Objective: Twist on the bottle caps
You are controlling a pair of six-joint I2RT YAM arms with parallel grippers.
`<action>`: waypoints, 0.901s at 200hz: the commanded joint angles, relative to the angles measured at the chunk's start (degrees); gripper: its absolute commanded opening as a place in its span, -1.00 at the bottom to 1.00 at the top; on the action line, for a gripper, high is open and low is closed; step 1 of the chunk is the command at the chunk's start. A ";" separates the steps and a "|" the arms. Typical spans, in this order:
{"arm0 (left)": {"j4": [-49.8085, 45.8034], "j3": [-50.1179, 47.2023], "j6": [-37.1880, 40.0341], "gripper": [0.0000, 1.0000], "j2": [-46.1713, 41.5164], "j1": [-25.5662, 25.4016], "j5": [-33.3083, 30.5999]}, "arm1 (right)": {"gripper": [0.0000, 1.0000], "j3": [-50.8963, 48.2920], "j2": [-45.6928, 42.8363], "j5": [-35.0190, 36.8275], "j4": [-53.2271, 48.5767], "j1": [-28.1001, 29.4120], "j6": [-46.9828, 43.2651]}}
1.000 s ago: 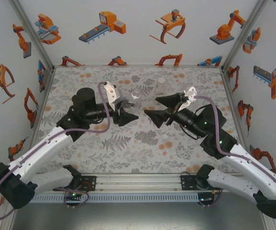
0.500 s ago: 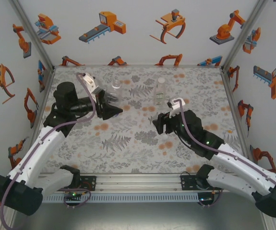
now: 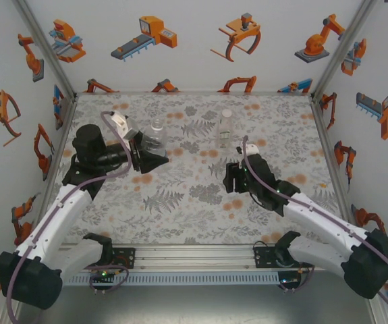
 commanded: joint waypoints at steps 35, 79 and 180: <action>-9.05 1.79 7.20 -0.95 -2.04 0.38 -7.49 | -0.02 2.39 8.68 -1.08 -4.03 -3.30 7.93; -10.79 1.25 8.92 -0.92 -3.20 0.33 -12.71 | -0.02 8.04 16.88 -1.22 -9.23 -3.29 6.50; -10.63 1.00 8.92 -0.90 -3.25 0.33 -14.00 | -0.09 10.73 23.05 -3.06 -10.33 -3.03 5.73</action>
